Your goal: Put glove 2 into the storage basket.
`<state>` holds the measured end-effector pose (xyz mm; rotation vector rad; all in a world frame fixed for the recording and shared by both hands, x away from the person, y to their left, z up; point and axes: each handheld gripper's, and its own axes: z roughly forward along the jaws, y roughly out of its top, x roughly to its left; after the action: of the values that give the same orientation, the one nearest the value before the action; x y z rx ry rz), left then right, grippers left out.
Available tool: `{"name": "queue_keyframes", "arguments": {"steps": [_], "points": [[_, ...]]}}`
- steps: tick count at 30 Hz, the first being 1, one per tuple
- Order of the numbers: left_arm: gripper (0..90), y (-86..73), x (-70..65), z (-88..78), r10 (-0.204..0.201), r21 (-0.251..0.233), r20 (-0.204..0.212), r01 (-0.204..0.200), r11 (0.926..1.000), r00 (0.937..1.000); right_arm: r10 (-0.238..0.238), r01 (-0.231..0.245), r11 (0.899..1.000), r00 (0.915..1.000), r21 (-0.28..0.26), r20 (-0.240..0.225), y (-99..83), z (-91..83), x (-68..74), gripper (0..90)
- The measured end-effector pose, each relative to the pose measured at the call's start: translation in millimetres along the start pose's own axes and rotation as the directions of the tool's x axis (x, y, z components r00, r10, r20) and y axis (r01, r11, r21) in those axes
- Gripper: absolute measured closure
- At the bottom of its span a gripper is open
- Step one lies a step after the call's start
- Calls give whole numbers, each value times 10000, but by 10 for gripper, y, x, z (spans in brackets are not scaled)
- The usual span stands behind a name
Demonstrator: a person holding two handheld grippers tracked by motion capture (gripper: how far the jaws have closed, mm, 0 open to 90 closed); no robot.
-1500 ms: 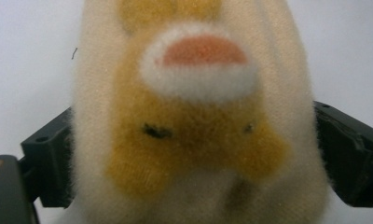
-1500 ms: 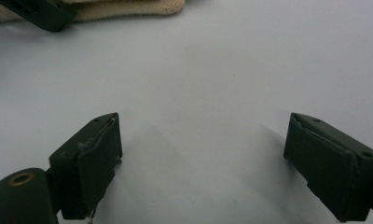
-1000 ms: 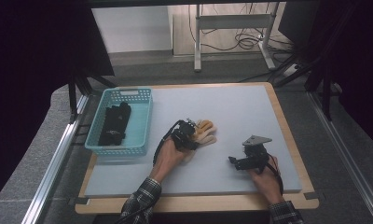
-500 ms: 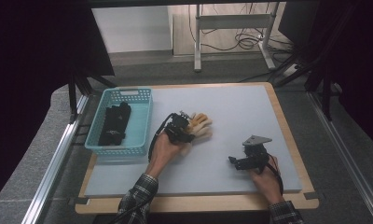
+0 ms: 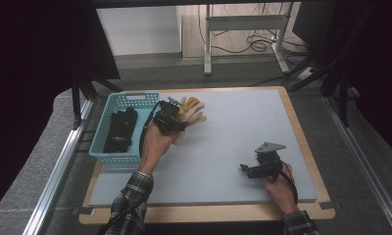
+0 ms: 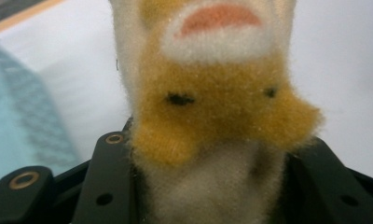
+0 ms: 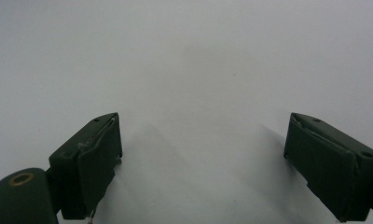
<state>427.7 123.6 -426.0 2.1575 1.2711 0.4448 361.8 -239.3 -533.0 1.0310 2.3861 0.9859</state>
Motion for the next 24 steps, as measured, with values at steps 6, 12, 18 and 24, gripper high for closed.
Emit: {"name": "queue_keyframes", "arguments": {"steps": [6, 12, 18, 24], "points": [[533, -39, 288, -157, -565, -172, -458, 558, 9983, 9973, -8, 8, 10000, 10000, 0, 6, 0, 0, 0, 107], [529, -122, 601, -291, -1296, -340, -1038, 1267, 9914, 9861, -11, 11, 10000, 10000, -2, 7, 0, 0, 0, 107], [526, -260, 903, -343, -2034, -281, -1700, 2016, 9791, 9642, -18, 18, 10000, 10000, -7, 13, 0, 0, 0, 107], [526, -437, 1175, -304, -2703, -133, -2325, 2748, 9614, 9343, -18, 18, 10000, 10000, -5, 10, 0, 0, 1, 108]]}}
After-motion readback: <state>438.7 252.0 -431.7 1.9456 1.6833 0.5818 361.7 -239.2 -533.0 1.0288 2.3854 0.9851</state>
